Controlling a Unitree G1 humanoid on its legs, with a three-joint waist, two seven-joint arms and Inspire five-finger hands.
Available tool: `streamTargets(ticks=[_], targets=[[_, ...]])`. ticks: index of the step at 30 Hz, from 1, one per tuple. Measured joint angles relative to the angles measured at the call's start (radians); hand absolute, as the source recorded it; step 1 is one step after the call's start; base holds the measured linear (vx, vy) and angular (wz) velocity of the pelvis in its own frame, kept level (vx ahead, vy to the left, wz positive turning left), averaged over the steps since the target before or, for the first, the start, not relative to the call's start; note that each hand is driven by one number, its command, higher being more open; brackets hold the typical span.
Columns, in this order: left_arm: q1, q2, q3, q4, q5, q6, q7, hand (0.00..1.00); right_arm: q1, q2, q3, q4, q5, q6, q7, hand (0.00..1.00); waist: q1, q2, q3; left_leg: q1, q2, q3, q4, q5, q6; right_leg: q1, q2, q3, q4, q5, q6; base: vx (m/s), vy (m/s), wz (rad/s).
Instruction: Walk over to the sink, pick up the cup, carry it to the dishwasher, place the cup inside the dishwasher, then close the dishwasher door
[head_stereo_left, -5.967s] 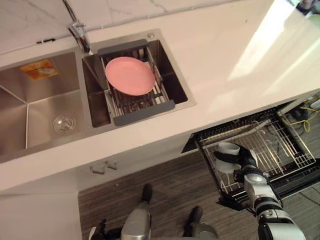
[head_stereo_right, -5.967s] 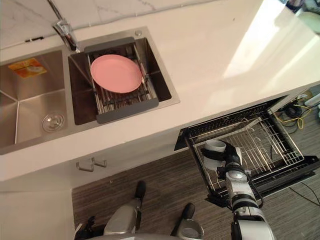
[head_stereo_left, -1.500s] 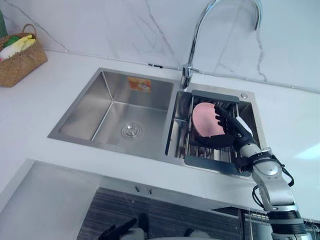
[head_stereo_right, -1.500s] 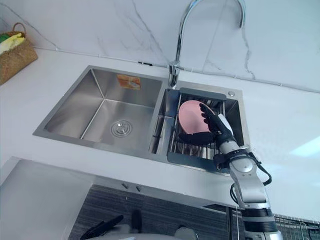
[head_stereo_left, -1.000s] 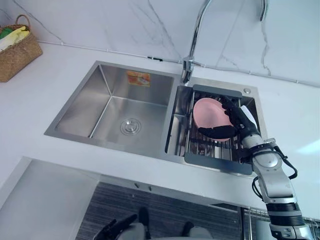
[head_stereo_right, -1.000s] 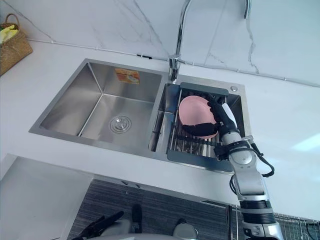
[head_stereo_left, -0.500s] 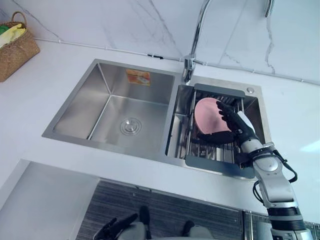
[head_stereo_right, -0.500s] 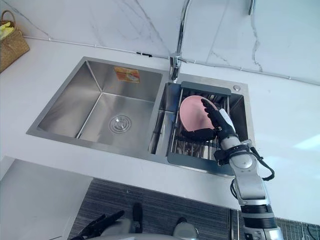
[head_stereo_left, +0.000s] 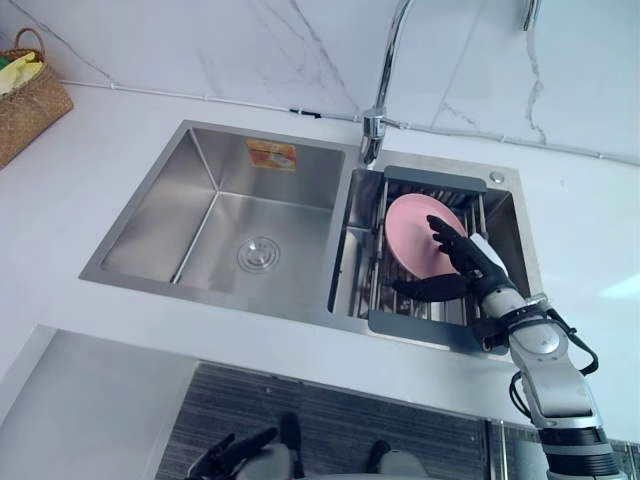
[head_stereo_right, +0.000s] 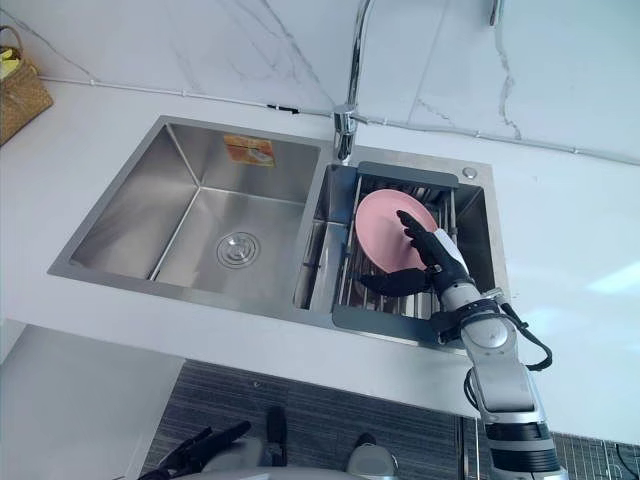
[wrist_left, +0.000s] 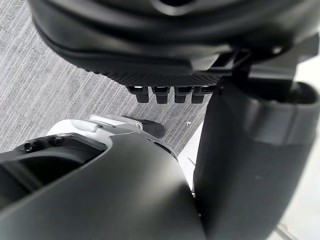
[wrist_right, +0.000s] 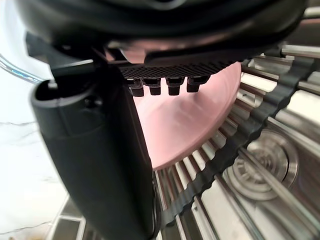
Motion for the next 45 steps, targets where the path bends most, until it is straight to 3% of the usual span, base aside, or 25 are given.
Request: streamTargets(ticks=[5, 13, 28, 37, 38, 45], targets=[[-0.001, 0.001, -0.004, 0.0, 0.0, -0.001, -0.001, 1.0, 0.0, 0.0, 0.004, 0.0, -0.115, -0.009, -0.053, 1.0, 0.003, 0.0, 0.0, 0.0, 0.0, 0.0, 0.0, 0.0, 0.0, 0.0, 0.0, 0.0, 0.0, 0.0, 0.0, 0.0, 0.0, 0.0], [-0.003, 0.006, -0.018, 0.001, 0.0, -0.001, -0.001, 1.0, -0.015, 0.006, 0.044, 0.016, -0.158, -0.032, -0.157, 1.0, 0.009, 0.0, 0.0, -0.004, -0.001, -0.013, -0.001, 0.003, 0.002, 0.0, 0.0, -0.005, -0.001, 0.0, 0.0, 0.0, 0.0, 0.02], [-0.015, 0.018, -0.05, 0.007, 0.001, -0.013, -0.008, 1.0, -0.073, 0.032, 0.137, 0.06, -0.163, -0.035, -0.161, 1.0, 0.021, 0.0, 0.0, -0.011, -0.004, -0.022, 0.0, 0.011, 0.0, -0.003, 0.0, -0.016, -0.002, 0.0, 0.0, 0.0, 0.001, 0.02], [-0.017, 0.026, -0.065, 0.013, -0.04, -0.005, -0.036, 1.0, -0.073, 0.051, 0.149, 0.085, -0.314, -0.034, -0.277, 1.0, 0.021, 0.0, 0.0, -0.02, -0.005, -0.033, -0.014, 0.025, 0.002, -0.013, 0.0, -0.023, -0.003, 0.0, -0.001, 0.0, 0.002, 0.02], [-0.017, 0.026, -0.066, 0.013, -0.04, -0.006, -0.036, 1.0, -0.073, 0.051, 0.149, 0.092, -0.334, -0.034, -0.292, 0.0, 0.021, 0.0, 0.0, -0.021, -0.006, -0.034, -0.02, 0.03, 0.002, -0.015, 0.001, -0.024, -0.003, 0.0, -0.001, 0.0, 0.004, 0.04], [-0.018, 0.028, -0.07, 0.01, -0.017, -0.018, -0.036, 1.0, -0.072, 0.06, 0.155, 0.116, -0.413, -0.081, -0.389, 0.0, 0.021, 0.001, -0.001, -0.02, -0.008, -0.038, -0.024, 0.036, 0.001, -0.016, 0.001, -0.027, -0.003, -0.003, 0.003, 0.0, 0.0, 0.0]])
